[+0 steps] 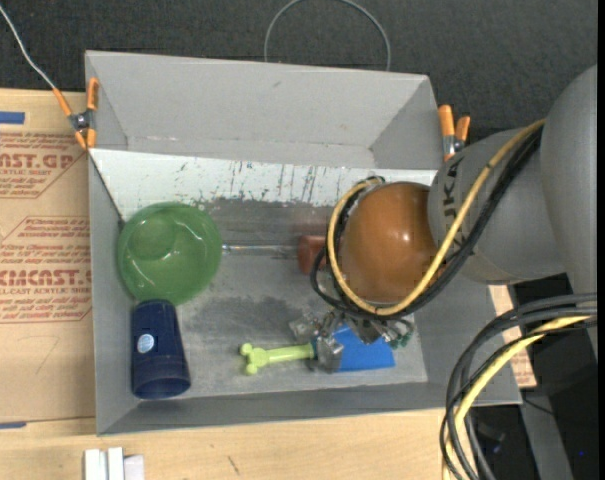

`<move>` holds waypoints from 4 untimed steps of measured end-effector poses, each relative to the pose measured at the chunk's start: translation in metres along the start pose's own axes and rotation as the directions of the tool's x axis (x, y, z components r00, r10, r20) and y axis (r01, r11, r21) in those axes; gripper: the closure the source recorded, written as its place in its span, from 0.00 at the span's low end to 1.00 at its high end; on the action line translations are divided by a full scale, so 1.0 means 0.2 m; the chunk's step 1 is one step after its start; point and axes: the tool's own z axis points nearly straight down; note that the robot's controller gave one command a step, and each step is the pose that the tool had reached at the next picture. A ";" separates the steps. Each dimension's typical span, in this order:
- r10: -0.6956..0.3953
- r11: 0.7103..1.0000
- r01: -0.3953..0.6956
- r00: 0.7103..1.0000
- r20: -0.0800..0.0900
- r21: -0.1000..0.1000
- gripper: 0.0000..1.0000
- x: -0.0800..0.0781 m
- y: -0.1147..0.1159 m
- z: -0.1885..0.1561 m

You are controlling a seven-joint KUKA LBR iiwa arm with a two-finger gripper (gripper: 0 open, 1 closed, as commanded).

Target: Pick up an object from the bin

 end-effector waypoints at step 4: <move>0.031 1.000 -0.031 1.000 0.004 0.000 1.00 -0.08 -0.11 -0.71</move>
Offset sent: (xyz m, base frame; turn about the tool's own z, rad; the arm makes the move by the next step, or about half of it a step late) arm 0.0150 -0.0253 0.0992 0.0312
